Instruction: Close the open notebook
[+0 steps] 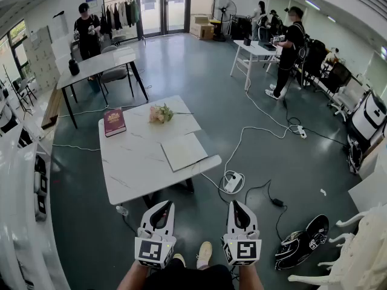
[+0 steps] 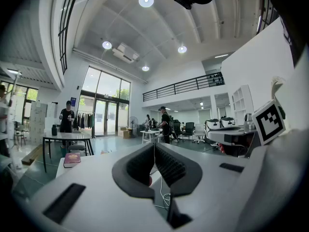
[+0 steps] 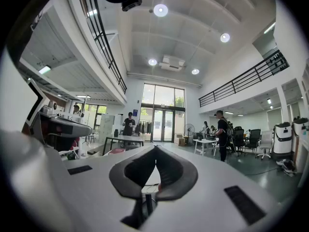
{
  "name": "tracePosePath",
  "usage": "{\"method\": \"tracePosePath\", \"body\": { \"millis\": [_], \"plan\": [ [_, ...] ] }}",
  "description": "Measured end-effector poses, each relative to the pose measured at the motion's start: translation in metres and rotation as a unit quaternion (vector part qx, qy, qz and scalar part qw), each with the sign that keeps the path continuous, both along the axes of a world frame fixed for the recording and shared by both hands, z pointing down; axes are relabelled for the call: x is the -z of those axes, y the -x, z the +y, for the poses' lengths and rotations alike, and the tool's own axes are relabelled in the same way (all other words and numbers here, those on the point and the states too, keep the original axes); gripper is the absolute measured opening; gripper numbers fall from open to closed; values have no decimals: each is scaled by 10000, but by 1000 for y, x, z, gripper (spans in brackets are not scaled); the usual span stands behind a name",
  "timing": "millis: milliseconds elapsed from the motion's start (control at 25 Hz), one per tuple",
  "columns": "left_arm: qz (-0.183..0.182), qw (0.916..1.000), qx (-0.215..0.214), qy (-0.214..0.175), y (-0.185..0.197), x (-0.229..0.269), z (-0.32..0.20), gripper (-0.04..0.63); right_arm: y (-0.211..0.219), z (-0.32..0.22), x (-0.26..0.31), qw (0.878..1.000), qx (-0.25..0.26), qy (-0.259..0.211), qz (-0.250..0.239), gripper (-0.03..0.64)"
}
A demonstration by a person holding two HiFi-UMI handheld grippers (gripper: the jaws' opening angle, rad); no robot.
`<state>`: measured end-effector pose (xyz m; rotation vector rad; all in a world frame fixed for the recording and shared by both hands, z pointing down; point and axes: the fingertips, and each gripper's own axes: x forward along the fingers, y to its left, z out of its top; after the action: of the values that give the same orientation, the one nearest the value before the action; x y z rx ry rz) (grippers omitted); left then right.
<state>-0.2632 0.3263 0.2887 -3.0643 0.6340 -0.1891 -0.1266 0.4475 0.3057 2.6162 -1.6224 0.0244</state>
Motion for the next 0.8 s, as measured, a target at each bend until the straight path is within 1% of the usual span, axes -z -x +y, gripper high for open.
{"method": "tracePosePath", "body": {
  "millis": [160, 360, 800],
  "plan": [
    [-34, 10000, -52, 31, -15, -10, 0, 25, -16, -2, -2, 9999, -12, -70, -78, 17],
    [-44, 9999, -69, 58, -43, -16, 2, 25, -42, -5, -6, 9999, 90, -6, -46, 17],
    [-17, 9995, 308, 29, -103, -23, -2, 25, -111, -16, -15, 9992, 409, -9, -39, 17]
  ]
}}
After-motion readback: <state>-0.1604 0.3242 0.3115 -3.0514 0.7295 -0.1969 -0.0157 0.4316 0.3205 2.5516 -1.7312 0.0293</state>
